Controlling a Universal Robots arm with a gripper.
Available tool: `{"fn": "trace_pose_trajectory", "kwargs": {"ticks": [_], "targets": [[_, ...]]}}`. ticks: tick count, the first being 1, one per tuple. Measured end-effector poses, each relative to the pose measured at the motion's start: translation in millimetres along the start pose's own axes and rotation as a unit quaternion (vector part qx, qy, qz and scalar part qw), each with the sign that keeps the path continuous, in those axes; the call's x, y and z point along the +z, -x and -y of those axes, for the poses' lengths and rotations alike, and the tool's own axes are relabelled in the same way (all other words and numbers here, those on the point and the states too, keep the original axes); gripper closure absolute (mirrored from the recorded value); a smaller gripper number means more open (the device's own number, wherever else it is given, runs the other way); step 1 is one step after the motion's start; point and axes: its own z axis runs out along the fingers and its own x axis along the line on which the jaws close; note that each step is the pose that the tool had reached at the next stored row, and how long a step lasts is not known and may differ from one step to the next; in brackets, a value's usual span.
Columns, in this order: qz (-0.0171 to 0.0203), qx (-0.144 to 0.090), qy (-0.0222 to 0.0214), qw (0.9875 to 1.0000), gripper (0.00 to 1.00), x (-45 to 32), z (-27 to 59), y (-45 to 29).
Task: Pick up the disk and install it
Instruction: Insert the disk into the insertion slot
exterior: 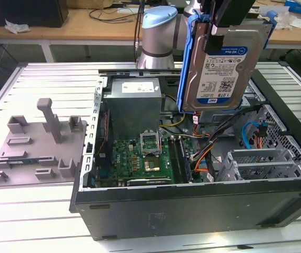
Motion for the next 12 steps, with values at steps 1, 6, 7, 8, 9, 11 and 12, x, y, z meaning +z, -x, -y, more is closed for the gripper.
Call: {"fn": "trace_pose_trajectory", "kwargs": {"ticks": [1,6,7,8,9,11,12], "targets": [[0.0000,0.000,0.0000,1.0000,0.63,0.0,0.0,0.0],[0.0000,0.000,0.0000,1.0000,0.63,0.0,0.5,0.0],[0.0000,0.000,0.0000,1.0000,0.63,0.0,0.5,0.0],[0.0000,0.000,0.0000,1.0000,0.63,0.0,0.6,0.0],[0.0000,0.000,0.0000,1.0000,0.63,0.0,0.6,0.0],[0.0000,0.000,0.0000,1.0000,0.63,0.0,0.8,0.0],[0.0000,0.000,0.0000,1.0000,0.63,0.0,0.8,0.0]]}}
